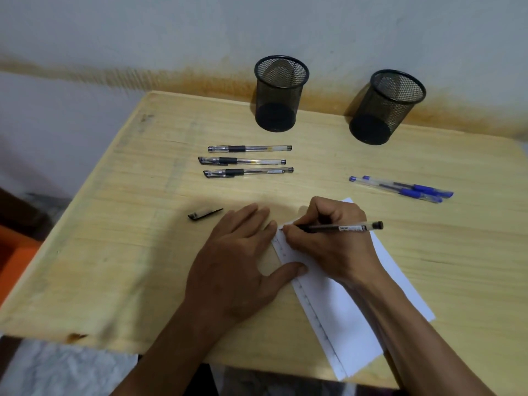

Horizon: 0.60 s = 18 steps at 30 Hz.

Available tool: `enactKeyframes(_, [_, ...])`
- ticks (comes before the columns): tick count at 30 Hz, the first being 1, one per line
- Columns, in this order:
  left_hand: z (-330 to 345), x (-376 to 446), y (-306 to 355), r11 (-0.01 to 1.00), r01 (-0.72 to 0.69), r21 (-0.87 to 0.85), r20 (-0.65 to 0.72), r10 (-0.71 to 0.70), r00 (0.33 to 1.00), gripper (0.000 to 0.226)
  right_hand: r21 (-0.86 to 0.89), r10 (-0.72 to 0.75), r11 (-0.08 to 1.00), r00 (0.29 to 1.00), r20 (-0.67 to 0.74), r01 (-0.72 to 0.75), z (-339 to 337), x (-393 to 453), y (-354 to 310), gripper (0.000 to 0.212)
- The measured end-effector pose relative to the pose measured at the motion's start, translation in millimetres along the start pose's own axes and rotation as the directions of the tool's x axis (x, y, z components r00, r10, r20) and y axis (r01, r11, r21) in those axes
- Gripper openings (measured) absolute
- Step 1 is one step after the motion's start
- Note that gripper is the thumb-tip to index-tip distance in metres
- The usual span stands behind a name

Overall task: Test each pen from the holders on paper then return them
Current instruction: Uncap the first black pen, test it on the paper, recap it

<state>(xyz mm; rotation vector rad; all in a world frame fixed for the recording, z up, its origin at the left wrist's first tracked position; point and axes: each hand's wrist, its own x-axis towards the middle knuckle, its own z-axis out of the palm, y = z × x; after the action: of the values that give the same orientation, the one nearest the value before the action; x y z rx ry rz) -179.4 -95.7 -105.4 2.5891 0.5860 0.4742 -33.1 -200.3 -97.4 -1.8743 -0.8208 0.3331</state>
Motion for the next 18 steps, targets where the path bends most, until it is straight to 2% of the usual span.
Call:
enactKeyframes(5, [-0.4,0.5,0.2,1.000,0.007,0.003,0.006,-0.007,1.000,0.079,0.007,0.000,1.000,1.000,-0.013,0.000,0.7,0.4,0.2,0.025])
enactKeyframes(18, [0.9,0.2,0.2,1.000,0.004,-0.007,0.008,-0.003,1.000,0.079,0.009,-0.024,1.000,1.000,-0.007,0.024,0.6,-0.1,-3.6,0.026])
